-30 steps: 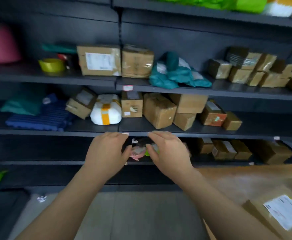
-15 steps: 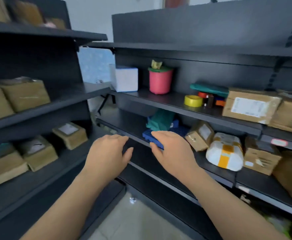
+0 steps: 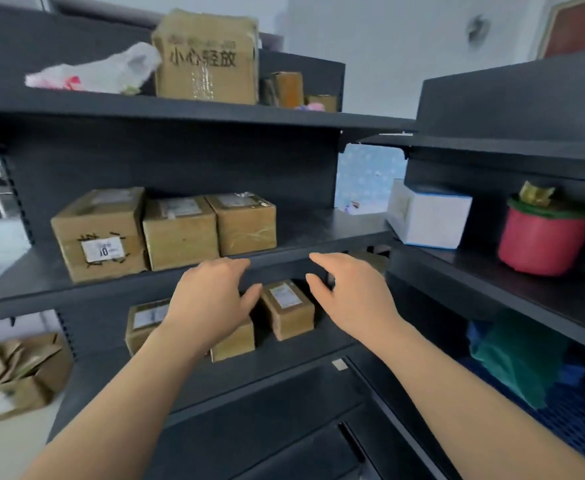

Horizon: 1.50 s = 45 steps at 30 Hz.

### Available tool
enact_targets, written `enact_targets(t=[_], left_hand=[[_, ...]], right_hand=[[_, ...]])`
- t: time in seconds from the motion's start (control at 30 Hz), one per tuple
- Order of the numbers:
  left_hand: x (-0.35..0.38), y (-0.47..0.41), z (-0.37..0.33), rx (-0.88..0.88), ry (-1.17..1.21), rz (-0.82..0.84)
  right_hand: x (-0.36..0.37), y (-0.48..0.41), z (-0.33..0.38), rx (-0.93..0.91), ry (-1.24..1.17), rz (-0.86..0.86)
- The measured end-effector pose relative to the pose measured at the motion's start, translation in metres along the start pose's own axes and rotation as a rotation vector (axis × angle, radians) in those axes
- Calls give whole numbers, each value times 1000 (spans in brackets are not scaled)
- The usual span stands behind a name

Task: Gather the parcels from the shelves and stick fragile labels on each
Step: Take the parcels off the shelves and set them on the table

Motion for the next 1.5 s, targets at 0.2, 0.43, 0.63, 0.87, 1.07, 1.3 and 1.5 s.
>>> enact_targets(t=[0.2, 0.43, 0.63, 0.87, 1.07, 1.3, 1.5], left_hand=[[23, -75, 49, -143, -154, -12], [55, -149, 85, -194, -329, 13], [87, -190, 96, -167, -388, 159], [102, -210, 78, -123, -288, 152], [114, -218, 49, -28, -137, 63], [129, -216, 56, -205, 104, 144], [132, -210, 56, -253, 229, 148]], right_hand=[[46, -91, -21, -103, -47, 20], [100, -180, -44, -142, -54, 92], [142, -220, -60, -169, -70, 242], [150, -236, -90, -157, -75, 221], [133, -241, -123, -90, -32, 183], [131, -240, -140, -33, -221, 262], [136, -227, -134, 0, -257, 280]])
Point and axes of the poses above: each hand's wrist, its own y-axis away from the middle knuckle, its own x-axis out of the palm, z = x × y, the point moved 7 cm from there along -y, towards the middle knuckle, and after that the axes turned 3 degrees about -y, right-handed, at the moved point
